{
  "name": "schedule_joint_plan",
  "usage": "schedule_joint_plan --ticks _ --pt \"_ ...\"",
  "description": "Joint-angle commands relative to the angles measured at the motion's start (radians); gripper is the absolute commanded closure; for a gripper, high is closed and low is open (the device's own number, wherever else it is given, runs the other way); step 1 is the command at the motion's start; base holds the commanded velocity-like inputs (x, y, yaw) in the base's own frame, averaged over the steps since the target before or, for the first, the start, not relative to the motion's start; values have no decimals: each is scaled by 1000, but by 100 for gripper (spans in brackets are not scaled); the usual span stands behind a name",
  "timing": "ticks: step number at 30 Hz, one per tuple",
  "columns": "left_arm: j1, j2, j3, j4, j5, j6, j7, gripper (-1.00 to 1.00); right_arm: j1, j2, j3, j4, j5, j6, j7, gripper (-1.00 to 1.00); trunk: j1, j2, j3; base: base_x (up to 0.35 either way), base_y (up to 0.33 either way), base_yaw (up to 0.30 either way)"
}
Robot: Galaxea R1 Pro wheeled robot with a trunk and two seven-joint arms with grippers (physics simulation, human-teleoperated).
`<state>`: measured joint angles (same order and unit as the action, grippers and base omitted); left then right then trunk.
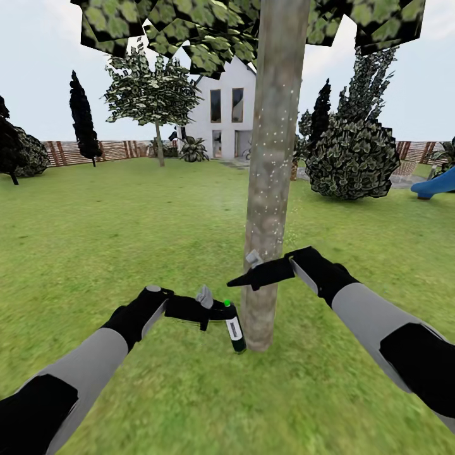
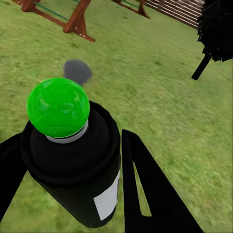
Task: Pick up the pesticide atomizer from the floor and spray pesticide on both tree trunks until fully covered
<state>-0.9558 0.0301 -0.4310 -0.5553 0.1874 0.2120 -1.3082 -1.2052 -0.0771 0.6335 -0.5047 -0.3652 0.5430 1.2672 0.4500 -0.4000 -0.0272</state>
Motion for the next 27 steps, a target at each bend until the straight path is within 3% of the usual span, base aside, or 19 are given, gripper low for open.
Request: schedule_joint_plan --ticks 1,5,10,22,25,27 --pt "0 0 8 0 0 2 0 100 0 0 0 1 0 0 0 100 0 0 0 0 0 0" --pt "0 1 21 -6 0 6 0 100 5 4 0 28 1 -1 -3 100 0 0 0 0 0 0" --pt "0 1 21 -6 0 6 0 100 7 33 0 31 2 -2 -5 100 0 0 0 0 0 0" --pt "0 1 21 -8 1 6 0 100 10 38 2 47 2 -3 -6 100 0 0 0 0 0 0" --pt "0 1 21 -9 1 6 0 100 10 46 69 49 1 -3 -9 100 0 0 0 0 0 0" --pt "0 1 21 -9 1 6 0 100 10 46 84 49 1 -3 -9 100 0 0 0 0 0 0"
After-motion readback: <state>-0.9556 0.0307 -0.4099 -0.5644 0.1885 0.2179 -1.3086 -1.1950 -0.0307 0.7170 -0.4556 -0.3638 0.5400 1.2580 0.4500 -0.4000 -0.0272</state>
